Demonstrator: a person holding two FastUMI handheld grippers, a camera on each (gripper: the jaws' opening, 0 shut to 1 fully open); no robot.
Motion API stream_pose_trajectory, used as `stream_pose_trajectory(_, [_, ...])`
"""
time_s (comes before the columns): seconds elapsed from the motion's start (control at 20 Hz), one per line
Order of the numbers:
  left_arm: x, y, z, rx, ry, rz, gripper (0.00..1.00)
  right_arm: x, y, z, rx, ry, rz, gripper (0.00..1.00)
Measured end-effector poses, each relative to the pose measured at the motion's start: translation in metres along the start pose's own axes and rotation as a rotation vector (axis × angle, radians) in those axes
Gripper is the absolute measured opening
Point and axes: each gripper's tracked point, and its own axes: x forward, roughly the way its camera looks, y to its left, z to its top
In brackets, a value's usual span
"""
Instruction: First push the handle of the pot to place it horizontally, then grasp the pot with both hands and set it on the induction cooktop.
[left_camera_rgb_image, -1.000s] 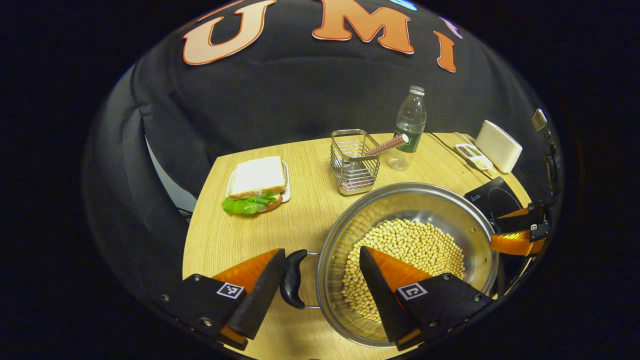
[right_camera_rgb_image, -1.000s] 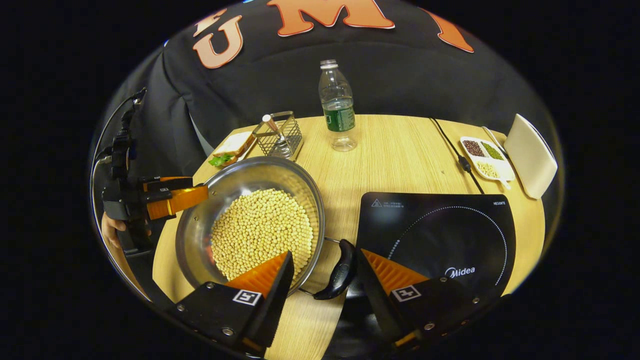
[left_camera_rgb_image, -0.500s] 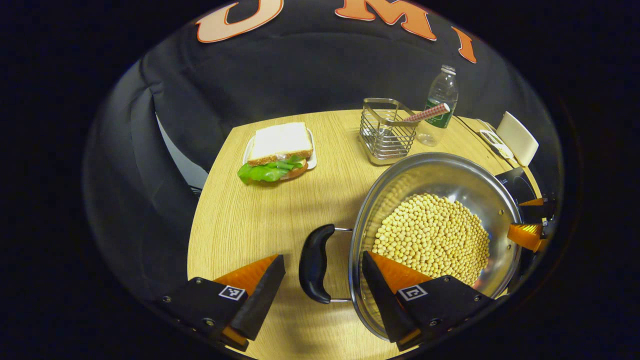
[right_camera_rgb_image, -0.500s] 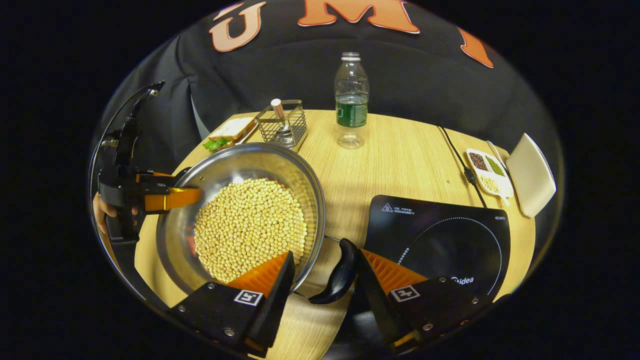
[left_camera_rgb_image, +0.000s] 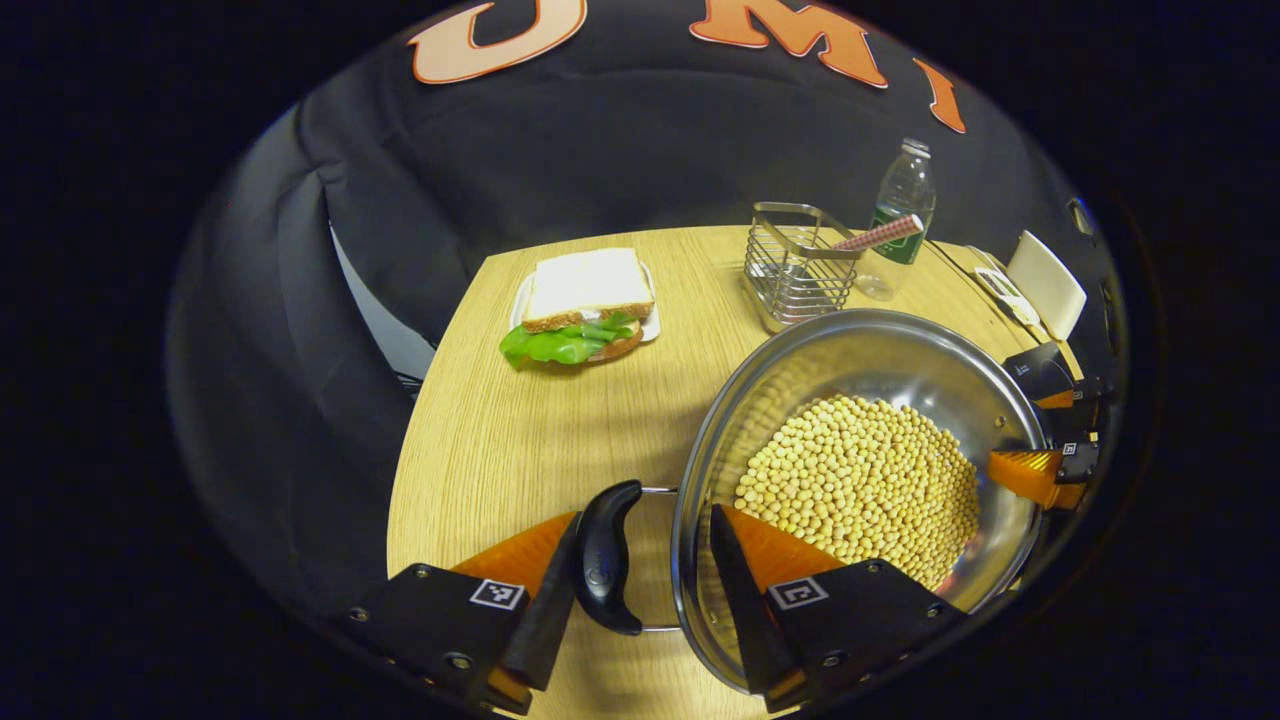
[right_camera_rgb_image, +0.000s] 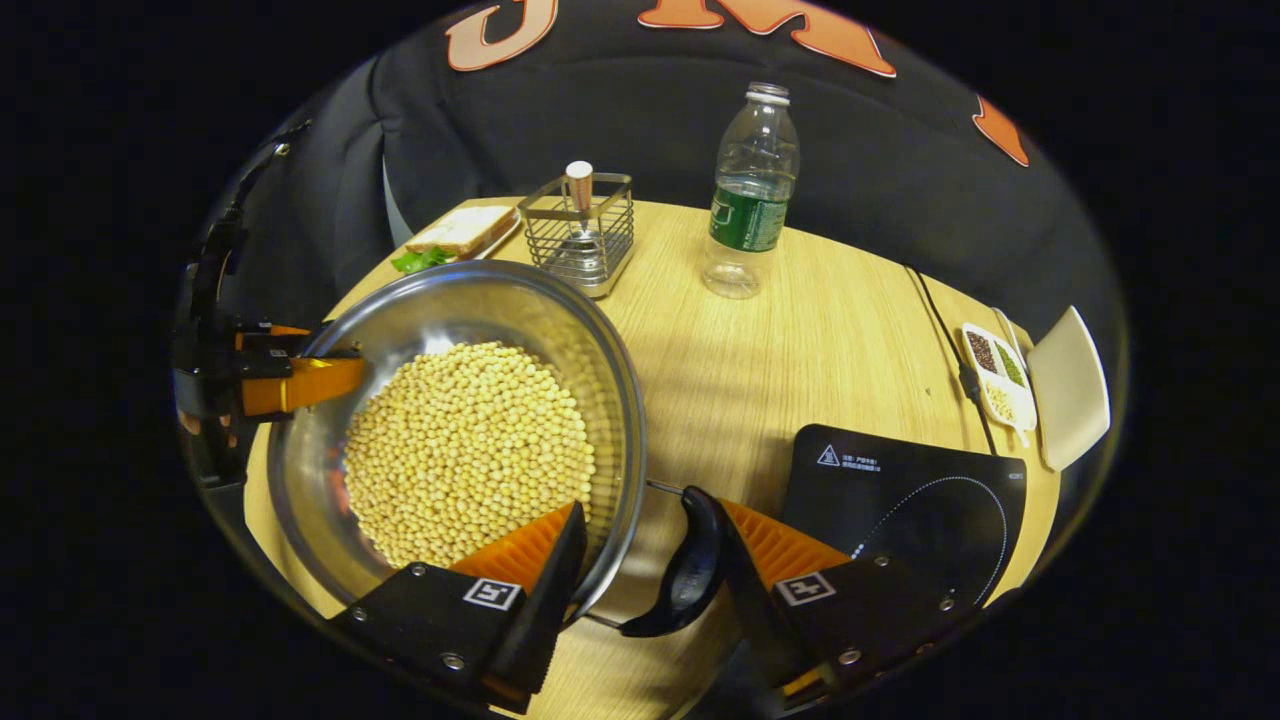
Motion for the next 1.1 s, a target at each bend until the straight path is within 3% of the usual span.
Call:
stream_pose_trajectory(0.05, [-0.001,-0.001,0.0,-0.014,-0.006,-0.007,0.67,0.001,-0.001,0.0,0.009,0.006,0.001,0.74])
stream_pose_trajectory(0.25, [0.001,0.001,-0.007,-0.06,-0.006,-0.014,0.74,0.004,-0.002,0.005,0.012,0.001,-0.001,0.71])
stream_pose_trajectory(0.3, [-0.004,0.002,-0.01,-0.068,-0.004,-0.019,0.69,0.006,-0.002,0.005,0.024,0.001,0.001,0.7])
stream_pose_trajectory(0.45, [0.0,0.0,-0.013,-0.115,-0.042,-0.031,0.69,0.008,-0.002,0.01,0.026,-0.007,0.006,0.66])
stream_pose_trajectory(0.5, [-0.002,0.0,-0.014,-0.125,-0.047,-0.037,0.74,0.008,-0.002,0.009,0.024,-0.008,0.006,0.65])
stream_pose_trajectory(0.55, [-0.002,0.001,-0.015,-0.131,-0.051,-0.035,0.7,0.008,-0.002,0.009,0.024,-0.008,0.008,0.65])
stream_pose_trajectory(0.7, [-0.003,0.004,-0.014,-0.151,-0.055,-0.006,0.7,0.009,-0.002,0.009,0.022,-0.011,0.01,0.64])
stream_pose_trajectory(0.75, [-0.003,0.002,-0.016,-0.153,-0.059,-0.006,0.65,0.009,-0.002,0.01,0.023,-0.011,0.011,0.59])
stream_pose_trajectory(0.85, [-0.005,0.002,-0.016,-0.168,-0.073,-0.004,0.66,0.009,-0.002,0.012,0.032,-0.015,0.016,0.61])
stream_pose_trajectory(0.95, [-0.008,0.002,-0.014,-0.182,-0.096,0.016,0.61,0.01,0.0,0.013,0.049,-0.013,0.025,0.58])
stream_pose_trajectory(1.05, [-0.01,0.0,-0.016,-0.178,-0.098,0.037,0.63,0.01,0.001,0.012,0.042,-0.009,0.03,0.54])
stream_pose_trajectory(1.1, [-0.012,-0.001,-0.013,-0.188,-0.102,0.042,0.59,0.008,0.0,0.011,0.03,-0.006,0.03,0.53])
